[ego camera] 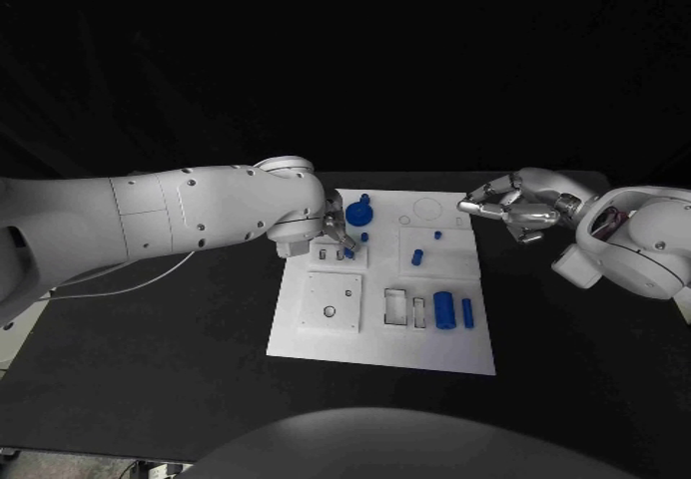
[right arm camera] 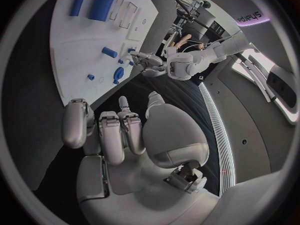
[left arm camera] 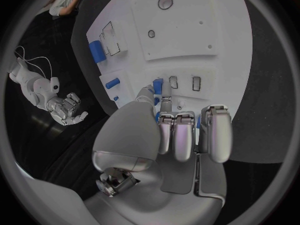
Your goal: Assemble the parts on the task board
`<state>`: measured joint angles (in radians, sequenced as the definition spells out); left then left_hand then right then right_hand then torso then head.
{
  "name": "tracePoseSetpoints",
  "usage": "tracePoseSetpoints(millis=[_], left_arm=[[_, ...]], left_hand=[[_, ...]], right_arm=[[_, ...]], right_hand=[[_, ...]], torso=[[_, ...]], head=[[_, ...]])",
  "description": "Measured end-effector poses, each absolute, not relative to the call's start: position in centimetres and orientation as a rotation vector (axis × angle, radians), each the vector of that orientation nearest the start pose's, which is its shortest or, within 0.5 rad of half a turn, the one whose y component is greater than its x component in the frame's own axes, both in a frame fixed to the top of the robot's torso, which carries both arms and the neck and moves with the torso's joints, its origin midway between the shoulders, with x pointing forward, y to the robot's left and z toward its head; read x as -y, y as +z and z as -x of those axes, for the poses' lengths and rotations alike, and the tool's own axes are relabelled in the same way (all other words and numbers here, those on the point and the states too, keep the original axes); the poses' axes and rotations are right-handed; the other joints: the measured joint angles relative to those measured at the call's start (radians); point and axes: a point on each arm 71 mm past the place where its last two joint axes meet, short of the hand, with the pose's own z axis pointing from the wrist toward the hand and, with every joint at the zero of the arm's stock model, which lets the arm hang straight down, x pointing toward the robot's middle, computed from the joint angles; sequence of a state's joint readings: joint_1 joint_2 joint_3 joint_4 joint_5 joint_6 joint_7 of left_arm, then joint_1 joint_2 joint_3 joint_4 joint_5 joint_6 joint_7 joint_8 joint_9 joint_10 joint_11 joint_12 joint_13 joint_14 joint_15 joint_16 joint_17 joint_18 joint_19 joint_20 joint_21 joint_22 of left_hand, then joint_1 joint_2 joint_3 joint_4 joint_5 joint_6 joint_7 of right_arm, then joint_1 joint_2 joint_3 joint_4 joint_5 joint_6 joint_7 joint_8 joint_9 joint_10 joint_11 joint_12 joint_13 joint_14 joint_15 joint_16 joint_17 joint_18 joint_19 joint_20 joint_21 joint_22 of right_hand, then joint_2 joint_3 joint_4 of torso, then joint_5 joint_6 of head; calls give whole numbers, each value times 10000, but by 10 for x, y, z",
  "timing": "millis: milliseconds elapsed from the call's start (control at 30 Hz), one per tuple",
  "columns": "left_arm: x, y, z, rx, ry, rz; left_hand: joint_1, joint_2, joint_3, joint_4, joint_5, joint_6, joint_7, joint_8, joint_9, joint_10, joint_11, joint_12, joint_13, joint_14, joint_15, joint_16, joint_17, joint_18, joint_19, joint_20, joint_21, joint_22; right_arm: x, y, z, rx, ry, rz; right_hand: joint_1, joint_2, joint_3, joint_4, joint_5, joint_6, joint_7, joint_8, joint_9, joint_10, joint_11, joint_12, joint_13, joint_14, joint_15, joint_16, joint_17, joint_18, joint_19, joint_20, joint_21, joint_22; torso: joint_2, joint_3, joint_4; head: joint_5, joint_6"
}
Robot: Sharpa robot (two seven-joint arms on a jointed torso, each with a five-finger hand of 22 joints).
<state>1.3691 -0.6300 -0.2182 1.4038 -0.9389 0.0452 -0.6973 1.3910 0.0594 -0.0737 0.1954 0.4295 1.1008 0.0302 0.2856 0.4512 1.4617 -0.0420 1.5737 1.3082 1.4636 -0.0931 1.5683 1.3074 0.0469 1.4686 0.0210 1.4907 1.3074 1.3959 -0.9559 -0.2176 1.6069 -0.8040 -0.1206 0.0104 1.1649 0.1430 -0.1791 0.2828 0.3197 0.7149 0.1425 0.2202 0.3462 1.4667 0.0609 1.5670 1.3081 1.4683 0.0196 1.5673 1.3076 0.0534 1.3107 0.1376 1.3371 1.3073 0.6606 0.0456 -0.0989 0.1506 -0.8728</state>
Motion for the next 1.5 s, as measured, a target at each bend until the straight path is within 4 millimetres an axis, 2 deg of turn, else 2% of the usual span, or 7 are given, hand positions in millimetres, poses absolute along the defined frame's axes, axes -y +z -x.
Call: tracePoseSetpoints(millis=[400,467,633,1067,1500], left_arm=[[-175,-208,-494,-22975,-2231,2221],[-176,-207,-493,-22919,-2213,2201],[-178,-206,-492,-22826,-2179,2159],[-175,-206,-493,-22778,-2145,2069],[-173,-208,-497,-22790,-2082,2084]], left_hand=[[1,-1,211,93,-68,1,1,-55,73,0,0,4,5,-1,0,0,0,1,-37,-36,0,0],[15,-15,269,90,-68,1,2,-61,90,0,0,5,5,-1,0,0,-1,1,-37,-36,0,0],[38,-40,346,128,-95,2,2,-39,112,1,0,7,11,6,-6,0,-1,0,-37,-36,0,0],[-34,-112,548,252,-155,17,17,-38,216,33,-32,7,15,40,-39,0,7,1,-37,-35,0,0],[-128,-204,690,305,-180,18,19,-55,238,59,-56,6,14,40,-39,0,5,1,-37,-35,-76,0]], right_arm=[[232,-167,-472,-19534,9869,-2672],[233,-168,-472,-19550,9852,-2689],[235,-172,-472,-19634,9795,-2762],[235,-176,-472,-19756,9737,-2816],[235,-176,-472,-19795,9748,-2799]], right_hand=[[59,-49,18,-18,43,0,-1,0,-10,0,0,0,-1,0,0,0,-1,-1,-35,35,0,6],[107,-1,30,-30,78,0,0,0,-10,0,0,0,0,0,0,0,-1,-1,-34,35,0,7],[107,-1,30,-29,78,-1,0,0,-10,0,0,0,-1,0,0,0,-1,-1,-34,35,0,7],[106,-1,29,-29,78,0,-1,0,-9,0,0,0,-1,0,0,0,-2,1,-70,-1,-41,6],[145,-40,29,-29,77,-1,-1,0,-8,0,0,0,-1,0,0,0,-3,1,-70,-1,-41,4]], torso=[[-32,23,57],[-37,26,68],[-46,29,81],[-43,30,64],[-43,25,52]], head=[[6,0],[5,0],[51,0],[130,0],[113,0]])
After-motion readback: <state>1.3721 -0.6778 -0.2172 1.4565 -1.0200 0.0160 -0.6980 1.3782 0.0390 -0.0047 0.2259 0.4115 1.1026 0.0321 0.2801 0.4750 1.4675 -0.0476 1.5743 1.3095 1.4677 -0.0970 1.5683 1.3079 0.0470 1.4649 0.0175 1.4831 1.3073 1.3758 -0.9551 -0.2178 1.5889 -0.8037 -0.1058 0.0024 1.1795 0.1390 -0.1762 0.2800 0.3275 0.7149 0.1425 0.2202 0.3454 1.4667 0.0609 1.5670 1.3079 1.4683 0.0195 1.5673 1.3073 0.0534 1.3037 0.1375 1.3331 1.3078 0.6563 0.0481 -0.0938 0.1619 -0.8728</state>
